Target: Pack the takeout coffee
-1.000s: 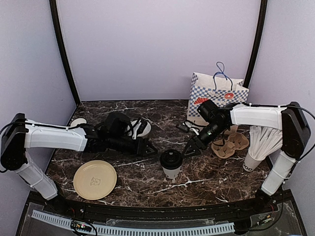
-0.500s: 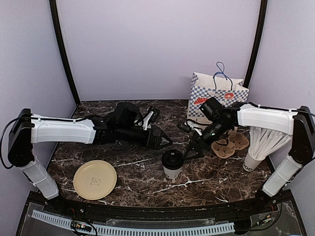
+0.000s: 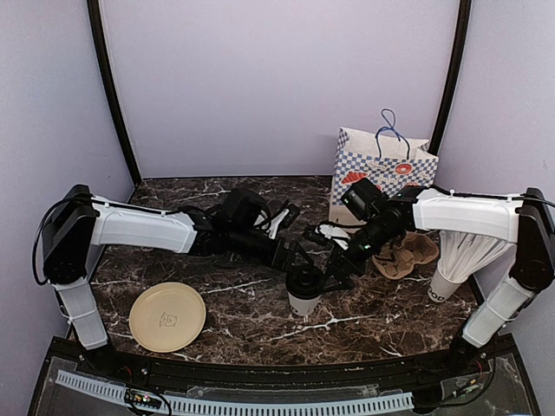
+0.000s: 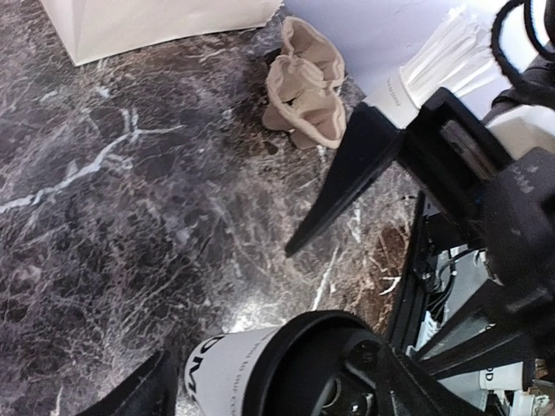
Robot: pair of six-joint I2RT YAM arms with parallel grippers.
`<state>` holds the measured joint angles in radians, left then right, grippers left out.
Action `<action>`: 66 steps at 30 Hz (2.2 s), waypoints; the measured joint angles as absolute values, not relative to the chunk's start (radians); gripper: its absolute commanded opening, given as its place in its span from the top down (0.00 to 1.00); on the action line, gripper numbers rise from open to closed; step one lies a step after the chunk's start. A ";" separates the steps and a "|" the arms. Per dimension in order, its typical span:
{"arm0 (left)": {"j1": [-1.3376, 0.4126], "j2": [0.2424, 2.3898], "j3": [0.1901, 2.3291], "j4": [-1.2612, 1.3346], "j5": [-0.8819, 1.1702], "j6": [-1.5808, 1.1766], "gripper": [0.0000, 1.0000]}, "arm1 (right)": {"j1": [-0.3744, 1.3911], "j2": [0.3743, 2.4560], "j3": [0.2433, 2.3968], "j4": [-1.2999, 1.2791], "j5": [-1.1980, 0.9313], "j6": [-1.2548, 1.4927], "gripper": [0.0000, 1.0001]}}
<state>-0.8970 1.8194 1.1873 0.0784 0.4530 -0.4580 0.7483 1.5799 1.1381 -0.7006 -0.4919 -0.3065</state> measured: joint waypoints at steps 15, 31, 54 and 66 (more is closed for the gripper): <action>-0.897 1.793 1.066 0.172 0.513 -0.542 0.23 | 0.686 1.604 1.161 -0.680 -0.398 -0.271 0.11; -0.898 1.576 1.007 0.147 0.324 -0.570 0.20 | 0.657 1.583 1.155 -0.687 -0.493 -0.249 0.16; -0.815 1.738 1.032 0.147 0.514 -0.667 0.40 | 0.704 1.617 1.084 -0.704 -0.762 -0.170 0.13; -0.816 1.778 1.032 0.184 0.537 -0.676 0.41 | 0.709 1.675 1.123 -0.682 -0.698 -0.139 0.18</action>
